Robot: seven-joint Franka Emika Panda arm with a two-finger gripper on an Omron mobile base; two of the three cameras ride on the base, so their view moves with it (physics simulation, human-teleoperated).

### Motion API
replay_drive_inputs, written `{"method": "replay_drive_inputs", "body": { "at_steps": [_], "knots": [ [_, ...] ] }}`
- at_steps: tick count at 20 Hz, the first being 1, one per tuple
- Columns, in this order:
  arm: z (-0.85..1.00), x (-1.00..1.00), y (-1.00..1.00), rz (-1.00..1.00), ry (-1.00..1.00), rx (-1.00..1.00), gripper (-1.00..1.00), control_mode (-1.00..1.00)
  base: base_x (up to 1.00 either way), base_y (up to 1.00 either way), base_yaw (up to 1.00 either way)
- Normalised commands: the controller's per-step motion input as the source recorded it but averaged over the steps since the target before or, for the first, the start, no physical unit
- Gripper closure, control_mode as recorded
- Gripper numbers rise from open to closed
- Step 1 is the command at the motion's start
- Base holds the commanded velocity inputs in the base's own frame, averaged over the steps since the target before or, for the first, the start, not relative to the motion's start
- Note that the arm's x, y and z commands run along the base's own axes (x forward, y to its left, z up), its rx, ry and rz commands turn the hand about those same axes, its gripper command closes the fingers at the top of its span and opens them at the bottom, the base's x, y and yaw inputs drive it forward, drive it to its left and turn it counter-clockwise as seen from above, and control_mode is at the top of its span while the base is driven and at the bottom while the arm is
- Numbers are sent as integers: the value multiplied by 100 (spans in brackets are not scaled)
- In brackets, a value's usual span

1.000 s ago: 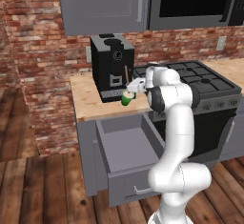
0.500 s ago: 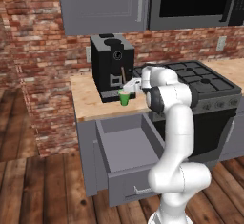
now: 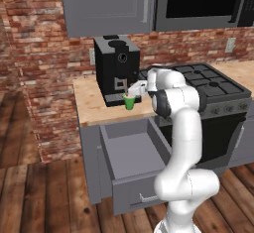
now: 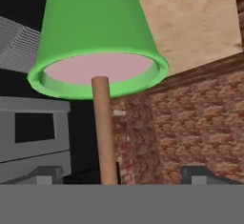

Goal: Pick up the straw from the right drawer and put it inside the smoothie cup.

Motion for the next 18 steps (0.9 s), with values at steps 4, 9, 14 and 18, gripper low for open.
{"method": "replay_drive_inputs", "body": {
  "at_steps": [4, 9, 14, 18],
  "knots": [
    [36, -29, 0, 0, -2, 0, -100, -100, 0, 0, 0],
    [65, -63, 0, 0, -12, 0, -100, -100, 0, 0, 0],
    [52, -93, 0, 0, -14, 0, -100, -100, 0, 0, 0],
    [24, -100, -6, 0, -10, 0, -100, -100, 0, 0, 0]
  ]
}}
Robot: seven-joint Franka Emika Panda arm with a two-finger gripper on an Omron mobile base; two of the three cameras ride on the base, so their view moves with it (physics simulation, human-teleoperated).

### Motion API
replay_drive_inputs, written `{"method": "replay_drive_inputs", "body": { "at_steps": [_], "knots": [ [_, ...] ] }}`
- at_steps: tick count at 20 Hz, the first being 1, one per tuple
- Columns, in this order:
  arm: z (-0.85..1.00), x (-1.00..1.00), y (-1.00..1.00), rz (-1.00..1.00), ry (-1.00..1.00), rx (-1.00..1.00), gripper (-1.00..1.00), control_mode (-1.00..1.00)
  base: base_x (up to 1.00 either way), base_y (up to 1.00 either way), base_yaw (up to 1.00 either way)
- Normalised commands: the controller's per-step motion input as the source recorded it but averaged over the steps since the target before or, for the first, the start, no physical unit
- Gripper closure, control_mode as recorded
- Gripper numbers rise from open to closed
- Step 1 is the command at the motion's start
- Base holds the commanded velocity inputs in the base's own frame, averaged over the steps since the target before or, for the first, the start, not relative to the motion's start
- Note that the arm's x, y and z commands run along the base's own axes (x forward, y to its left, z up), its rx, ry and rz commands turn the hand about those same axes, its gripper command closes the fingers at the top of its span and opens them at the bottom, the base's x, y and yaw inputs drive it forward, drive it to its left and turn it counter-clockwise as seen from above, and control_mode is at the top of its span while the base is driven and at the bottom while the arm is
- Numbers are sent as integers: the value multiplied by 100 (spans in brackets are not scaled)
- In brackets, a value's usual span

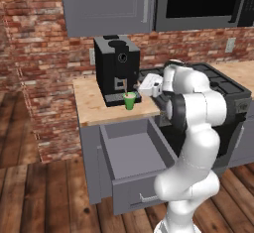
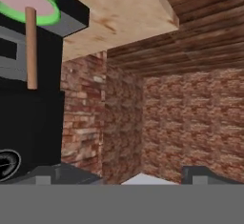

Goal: Pick up the straw from the right drawer and put it inside the smoothie cup.

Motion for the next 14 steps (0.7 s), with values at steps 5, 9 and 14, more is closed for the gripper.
{"method": "replay_drive_inputs", "body": {
  "at_steps": [5, 9, 14],
  "knots": [
    [24, -100, -22, -6, -12, 0, -100, -100, 0, 0, 0],
    [40, -100, -19, -8, -8, 0, -100, -100, 0, 0, 0],
    [50, -83, -6, -4, -1, -3, -100, -100, 0, 0, 0]
  ]
}}
